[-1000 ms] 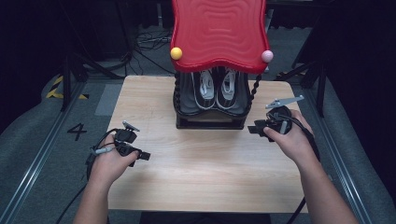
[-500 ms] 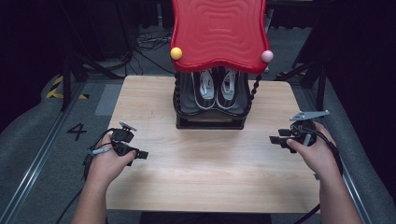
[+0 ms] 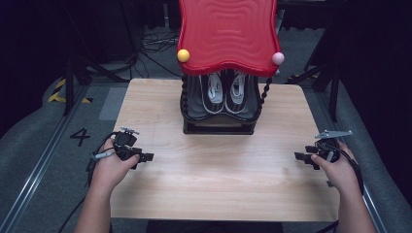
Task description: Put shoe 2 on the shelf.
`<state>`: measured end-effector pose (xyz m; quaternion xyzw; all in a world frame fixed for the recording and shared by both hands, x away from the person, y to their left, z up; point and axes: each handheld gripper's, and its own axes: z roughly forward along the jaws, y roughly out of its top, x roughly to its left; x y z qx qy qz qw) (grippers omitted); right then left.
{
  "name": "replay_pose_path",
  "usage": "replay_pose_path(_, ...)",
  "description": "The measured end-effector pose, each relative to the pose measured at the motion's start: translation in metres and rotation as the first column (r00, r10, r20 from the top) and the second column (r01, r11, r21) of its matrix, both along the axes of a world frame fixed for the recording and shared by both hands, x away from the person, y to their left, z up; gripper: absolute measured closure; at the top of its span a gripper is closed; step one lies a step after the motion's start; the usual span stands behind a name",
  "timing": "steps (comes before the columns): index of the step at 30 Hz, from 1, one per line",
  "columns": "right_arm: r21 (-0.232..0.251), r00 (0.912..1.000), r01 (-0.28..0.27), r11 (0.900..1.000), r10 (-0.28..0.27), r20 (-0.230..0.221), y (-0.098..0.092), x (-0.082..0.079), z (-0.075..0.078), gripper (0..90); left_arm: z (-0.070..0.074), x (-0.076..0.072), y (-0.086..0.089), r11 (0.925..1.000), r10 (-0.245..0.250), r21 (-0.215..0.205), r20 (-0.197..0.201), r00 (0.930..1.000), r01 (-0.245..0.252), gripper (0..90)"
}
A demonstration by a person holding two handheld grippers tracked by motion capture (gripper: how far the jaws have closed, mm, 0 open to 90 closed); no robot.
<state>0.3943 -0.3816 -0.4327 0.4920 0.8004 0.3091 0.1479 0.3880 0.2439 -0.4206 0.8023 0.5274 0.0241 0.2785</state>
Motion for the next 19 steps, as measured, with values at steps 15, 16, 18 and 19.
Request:
replay_pose_path(15, -0.003, 0.9991, 0.041, 0.999, -0.041, 0.012, -0.017, 0.002, -0.039, 38.9, -0.021, 0.013, 0.004, 1.0, -0.001, -0.001, 0.067, 0.9978, 0.001, 41.5)
replay_pose_path(16, -0.005, 0.9992, 0.037, 0.999, -0.037, 0.016, -0.017, 0.003, -0.039, 38.7, -0.021, 0.013, 0.004, 1.0, 0.0, -0.003, 0.069, 0.9976, 0.0, 41.5)
replay_pose_path(18, -0.002, 0.9993, 0.031, 1.0, -0.031, 0.019, -0.015, 0.003, -0.04, 38.5, -0.021, 0.013, 0.004, 1.0, 0.0, -0.004, 0.07, 0.9975, 0.0, 41.1)
replay_pose_path(19, -0.002, 0.9992, 0.03, 1.0, -0.03, 0.026, -0.014, 0.003, -0.039, 38.5, -0.021, 0.013, 0.004, 1.0, 0.0, -0.009, 0.071, 0.9974, 0.001, 40.9)
